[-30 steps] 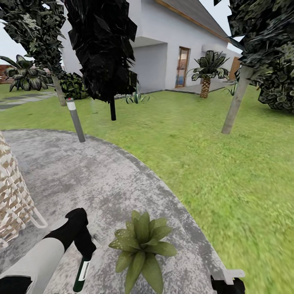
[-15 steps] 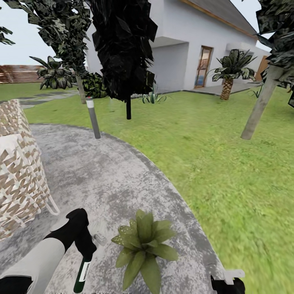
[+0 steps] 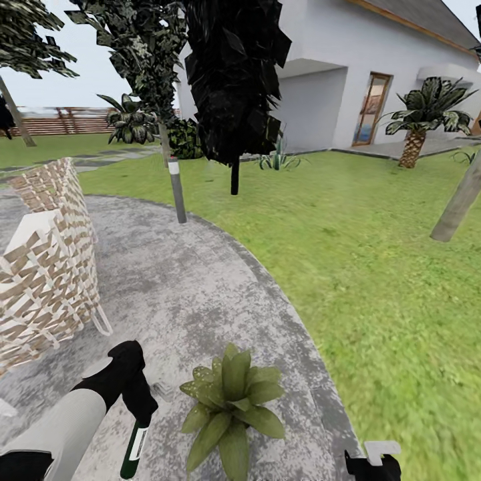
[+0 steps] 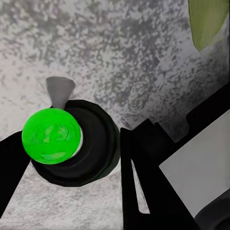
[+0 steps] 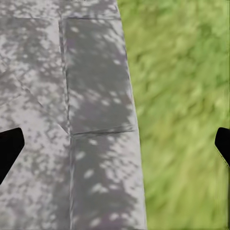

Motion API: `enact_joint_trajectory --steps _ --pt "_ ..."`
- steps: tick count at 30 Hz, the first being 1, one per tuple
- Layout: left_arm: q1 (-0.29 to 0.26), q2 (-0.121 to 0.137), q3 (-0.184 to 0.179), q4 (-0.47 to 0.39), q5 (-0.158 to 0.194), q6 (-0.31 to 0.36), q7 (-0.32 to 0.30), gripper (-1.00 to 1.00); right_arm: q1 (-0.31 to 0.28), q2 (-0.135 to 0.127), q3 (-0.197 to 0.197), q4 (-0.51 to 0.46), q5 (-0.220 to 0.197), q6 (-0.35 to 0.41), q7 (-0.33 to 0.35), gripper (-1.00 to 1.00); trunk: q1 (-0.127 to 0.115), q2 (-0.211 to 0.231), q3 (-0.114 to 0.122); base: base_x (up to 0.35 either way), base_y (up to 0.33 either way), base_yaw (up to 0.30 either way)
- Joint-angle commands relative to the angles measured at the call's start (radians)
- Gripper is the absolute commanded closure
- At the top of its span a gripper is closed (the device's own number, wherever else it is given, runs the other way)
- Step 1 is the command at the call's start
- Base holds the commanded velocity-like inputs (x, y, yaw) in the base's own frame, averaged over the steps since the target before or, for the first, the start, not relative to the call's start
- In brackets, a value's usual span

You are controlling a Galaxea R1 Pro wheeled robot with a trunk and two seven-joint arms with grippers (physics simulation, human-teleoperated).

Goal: Pick up the pesticide atomizer in the garden and spray insectifuge to fully cover both potted plants in the garden.

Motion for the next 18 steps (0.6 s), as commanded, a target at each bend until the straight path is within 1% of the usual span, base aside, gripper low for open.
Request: enact_joint_trajectory --steps 1,5,10,14,18 --pt "-0.001 0.000 -0.004 -0.002 -0.005 0.009 -0.008 1.00 0.000 0.000 -0.006 0.002 0.011 -0.003 -0.006 -1.00 0.000 0.000 -0.001 -0.143 -0.258 0.277" --pt "-0.001 -0.001 -0.004 -0.004 -0.004 0.009 -0.008 1.00 -0.001 0.000 -0.006 0.002 0.011 -0.003 -0.006 -1.00 0.000 0.000 -0.001 -0.020 -0.268 0.277" --pt "-0.001 0.000 -0.003 -0.004 -0.004 0.010 -0.007 1.00 -0.001 0.000 -0.006 0.002 0.011 -0.003 -0.006 -1.00 0.000 0.000 -0.001 0.145 -0.258 0.277" --pt "-0.001 0.000 -0.003 -0.003 -0.004 0.010 -0.008 1.00 0.000 0.000 -0.006 0.002 0.011 -0.003 -0.006 -1.00 0.000 0.000 -0.001 0.122 -0.083 0.277" --pt "0.002 0.001 -0.007 0.003 -0.004 0.009 -0.009 1.00 -0.001 0.000 -0.006 0.002 0.011 -0.002 -0.006 -1.00 0.000 0.000 -0.001 0.022 -0.008 0.277"
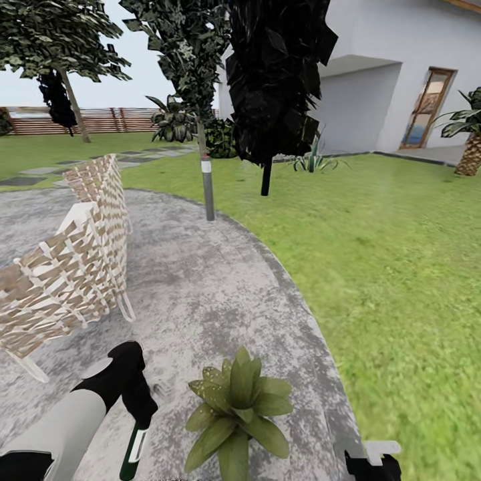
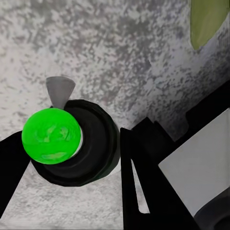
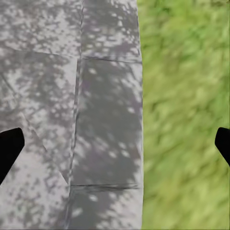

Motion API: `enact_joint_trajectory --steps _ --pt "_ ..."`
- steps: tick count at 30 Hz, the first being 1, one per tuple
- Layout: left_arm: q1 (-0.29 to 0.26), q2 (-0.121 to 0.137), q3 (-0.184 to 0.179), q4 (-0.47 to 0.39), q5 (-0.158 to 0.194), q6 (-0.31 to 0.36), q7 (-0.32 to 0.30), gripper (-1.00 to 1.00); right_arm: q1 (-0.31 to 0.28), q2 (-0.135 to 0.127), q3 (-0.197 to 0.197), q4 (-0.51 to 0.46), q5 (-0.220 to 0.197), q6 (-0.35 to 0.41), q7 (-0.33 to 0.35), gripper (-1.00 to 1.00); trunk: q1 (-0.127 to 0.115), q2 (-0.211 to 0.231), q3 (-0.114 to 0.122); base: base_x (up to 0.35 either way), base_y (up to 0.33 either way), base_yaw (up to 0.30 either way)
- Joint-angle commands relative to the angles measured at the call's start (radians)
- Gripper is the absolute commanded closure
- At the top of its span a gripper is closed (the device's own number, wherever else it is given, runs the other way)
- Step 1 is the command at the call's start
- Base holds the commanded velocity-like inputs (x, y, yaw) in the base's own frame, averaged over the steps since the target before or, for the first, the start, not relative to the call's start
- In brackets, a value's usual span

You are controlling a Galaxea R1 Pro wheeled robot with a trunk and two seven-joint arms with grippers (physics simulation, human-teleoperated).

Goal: Pick up the pesticide atomizer in the garden and spray insectifuge to fully cover both potted plants in the garden.

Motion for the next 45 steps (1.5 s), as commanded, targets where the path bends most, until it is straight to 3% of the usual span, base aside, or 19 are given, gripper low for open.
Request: enact_joint_trajectory --steps 1,11,23,33,45 --pt "0.001 0.002 -0.005 -0.001 -0.003 0.009 -0.008 1.00 -0.001 0.000 -0.005 0.002 0.011 -0.004 -0.006 -1.00 0.000 0.000 -0.001 0.002 -0.001 0.226" --pt "0.006 0.021 -0.004 0.002 -0.001 -0.015 -0.013 1.00 0.001 -0.004 -0.006 0.001 0.011 -0.004 -0.006 -1.00 0.000 0.000 -0.001 0.000 0.000 0.028" --pt "0.006 0.017 -0.004 0.001 -0.002 -0.014 -0.014 1.00 0.001 -0.005 -0.007 0.001 0.011 -0.004 -0.006 -1.00 0.000 0.000 -0.001 -0.020 -0.012 0.122" --pt "0.005 0.013 -0.003 0.001 -0.002 -0.011 -0.013 1.00 0.001 -0.003 -0.007 0.001 0.010 -0.004 -0.006 -1.00 0.000 0.000 -0.001 -0.235 -0.164 0.092" --pt "0.003 0.011 -0.002 -0.001 -0.002 -0.008 -0.011 1.00 0.001 -0.003 -0.007 0.001 0.010 -0.004 -0.006 -1.00 0.000 0.000 -0.001 0.001 -0.266 0.010"
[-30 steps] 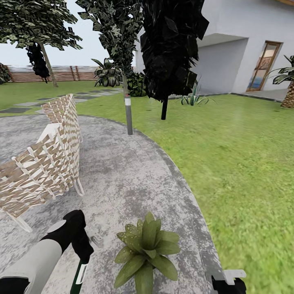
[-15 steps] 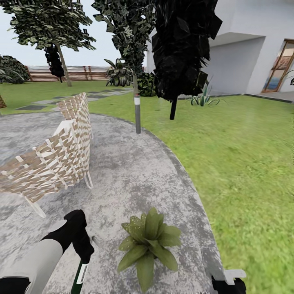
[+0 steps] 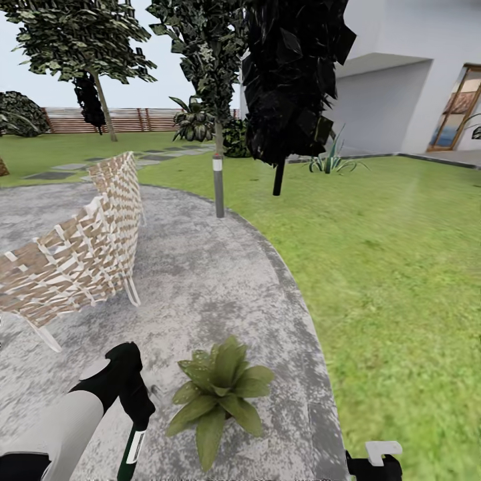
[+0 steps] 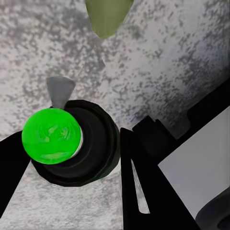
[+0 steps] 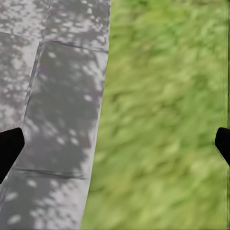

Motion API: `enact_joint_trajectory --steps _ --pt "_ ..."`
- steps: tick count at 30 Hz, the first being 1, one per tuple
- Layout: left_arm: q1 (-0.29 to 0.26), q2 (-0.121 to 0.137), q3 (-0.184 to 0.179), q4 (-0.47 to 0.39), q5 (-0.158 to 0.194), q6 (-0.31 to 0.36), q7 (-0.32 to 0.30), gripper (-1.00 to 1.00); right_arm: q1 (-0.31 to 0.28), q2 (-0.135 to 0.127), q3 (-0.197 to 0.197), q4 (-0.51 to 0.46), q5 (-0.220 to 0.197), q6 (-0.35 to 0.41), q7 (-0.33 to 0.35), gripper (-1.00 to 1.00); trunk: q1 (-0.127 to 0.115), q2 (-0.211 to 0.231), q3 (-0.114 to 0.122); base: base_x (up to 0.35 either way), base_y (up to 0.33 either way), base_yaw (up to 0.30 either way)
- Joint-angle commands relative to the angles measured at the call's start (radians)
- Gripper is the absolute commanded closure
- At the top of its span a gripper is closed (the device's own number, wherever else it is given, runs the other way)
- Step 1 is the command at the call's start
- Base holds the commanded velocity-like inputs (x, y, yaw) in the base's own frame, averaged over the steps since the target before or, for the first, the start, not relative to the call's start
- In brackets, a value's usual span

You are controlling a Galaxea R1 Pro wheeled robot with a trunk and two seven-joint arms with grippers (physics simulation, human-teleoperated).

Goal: Pick up the pesticide atomizer in the garden and spray insectifuge to fully cover both potted plants in the garden.

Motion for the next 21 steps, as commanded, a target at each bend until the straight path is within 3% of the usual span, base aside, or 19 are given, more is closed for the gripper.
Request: enact_joint_trajectory --steps 1,6,8,9,11,15,21 --pt "0.000 0.001 -0.004 -0.002 -0.005 0.010 -0.008 1.00 -0.001 0.000 -0.005 0.002 0.010 -0.003 -0.006 -1.00 0.000 0.000 -0.001 -0.111 -0.260 0.148" --pt "-0.008 -0.001 0.000 -0.004 -0.001 0.011 -0.012 1.00 -0.001 0.001 -0.004 0.002 0.011 -0.003 -0.006 -1.00 0.000 0.000 -0.001 -0.203 -0.209 0.249" --pt "-0.012 -0.004 -0.002 -0.004 -0.002 0.008 -0.048 1.00 -0.001 0.001 -0.004 0.002 0.011 -0.003 -0.006 -1.00 0.000 0.000 -0.001 -0.097 -0.075 0.262" --pt "-0.018 -0.008 -0.070 -0.015 -0.026 0.008 -0.136 1.00 -0.001 -0.001 -0.004 0.002 0.011 -0.003 -0.006 -1.00 0.000 0.000 -0.001 -0.007 -0.005 0.024" --pt "-0.016 -0.007 -0.119 -0.014 -0.036 0.013 -0.146 1.00 0.000 -0.003 -0.004 0.004 0.012 -0.003 -0.006 -1.00 0.000 0.000 -0.001 -0.002 -0.001 0.006" --pt "-0.002 0.007 -0.128 -0.003 -0.038 0.009 -0.139 1.00 0.001 -0.001 -0.004 0.004 0.011 -0.002 -0.006 -1.00 0.000 0.000 -0.001 0.000 0.000 0.039" --pt "-0.001 0.019 -0.126 -0.004 -0.035 0.008 -0.136 1.00 0.001 0.002 -0.004 0.004 0.011 -0.002 -0.006 -1.00 0.000 0.000 -0.001 0.000 0.000 0.244"
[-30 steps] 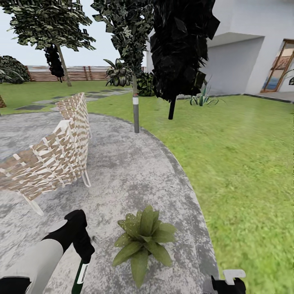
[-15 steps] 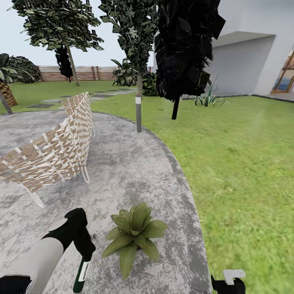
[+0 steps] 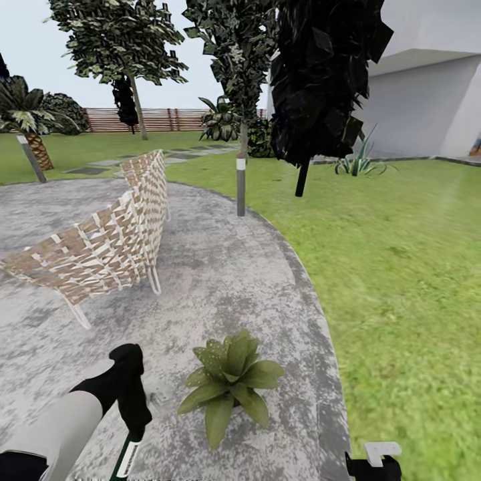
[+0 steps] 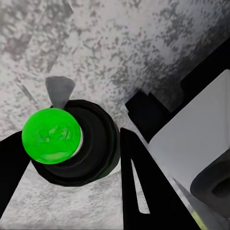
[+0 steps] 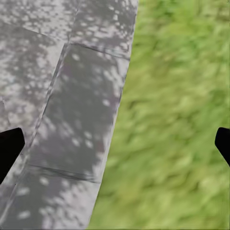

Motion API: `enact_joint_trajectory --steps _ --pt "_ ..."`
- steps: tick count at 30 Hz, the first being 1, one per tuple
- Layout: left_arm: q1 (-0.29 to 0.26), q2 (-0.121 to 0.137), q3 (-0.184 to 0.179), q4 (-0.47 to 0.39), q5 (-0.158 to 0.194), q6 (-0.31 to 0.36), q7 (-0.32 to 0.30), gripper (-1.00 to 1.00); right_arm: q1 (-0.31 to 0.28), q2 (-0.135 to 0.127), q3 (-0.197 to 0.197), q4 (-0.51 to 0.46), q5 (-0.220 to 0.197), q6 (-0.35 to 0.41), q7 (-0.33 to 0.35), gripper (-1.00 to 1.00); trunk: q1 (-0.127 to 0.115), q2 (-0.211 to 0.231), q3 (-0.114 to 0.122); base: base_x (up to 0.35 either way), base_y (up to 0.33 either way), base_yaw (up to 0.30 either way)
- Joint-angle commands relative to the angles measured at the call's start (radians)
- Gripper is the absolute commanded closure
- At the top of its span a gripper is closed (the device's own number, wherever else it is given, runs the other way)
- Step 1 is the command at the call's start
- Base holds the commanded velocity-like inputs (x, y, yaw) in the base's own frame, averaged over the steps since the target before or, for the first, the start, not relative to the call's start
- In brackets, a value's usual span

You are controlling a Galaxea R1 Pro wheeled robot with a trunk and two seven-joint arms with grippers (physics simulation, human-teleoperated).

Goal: Pick up the pesticide atomizer in the garden and spray insectifuge to fully cover both potted plants in the garden.

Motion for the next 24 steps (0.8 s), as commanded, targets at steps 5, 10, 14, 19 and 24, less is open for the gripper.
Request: enact_joint_trajectory --steps 5,10,14,19,24 --pt "-0.001 -0.002 -0.005 -0.003 -0.004 0.013 -0.004 1.00 -0.001 -0.001 -0.005 0.001 0.011 -0.003 -0.006 -1.00 0.000 0.000 -0.001 0.000 0.000 0.277" --pt "0.000 0.002 -0.003 0.002 -0.004 0.014 0.007 1.00 -0.001 -0.001 -0.005 0.001 0.011 -0.003 -0.006 -1.00 0.000 0.000 -0.001 0.000 0.000 0.268" --pt "0.001 0.002 0.001 0.003 0.002 0.016 0.058 1.00 -0.001 -0.001 -0.005 0.002 0.011 -0.003 -0.006 -1.00 0.000 0.000 -0.001 0.000 0.000 0.113" --pt "0.001 -0.005 0.008 0.003 0.012 0.017 0.082 1.00 -0.001 -0.003 -0.006 0.001 0.011 -0.003 -0.006 -1.00 0.000 0.000 -0.001 0.021 -0.024 0.009" --pt "0.001 -0.006 0.012 0.002 0.013 0.017 0.084 1.00 -0.001 -0.004 -0.007 0.000 0.011 -0.003 -0.006 -1.00 0.000 0.000 -0.001 0.144 -0.203 0.000"
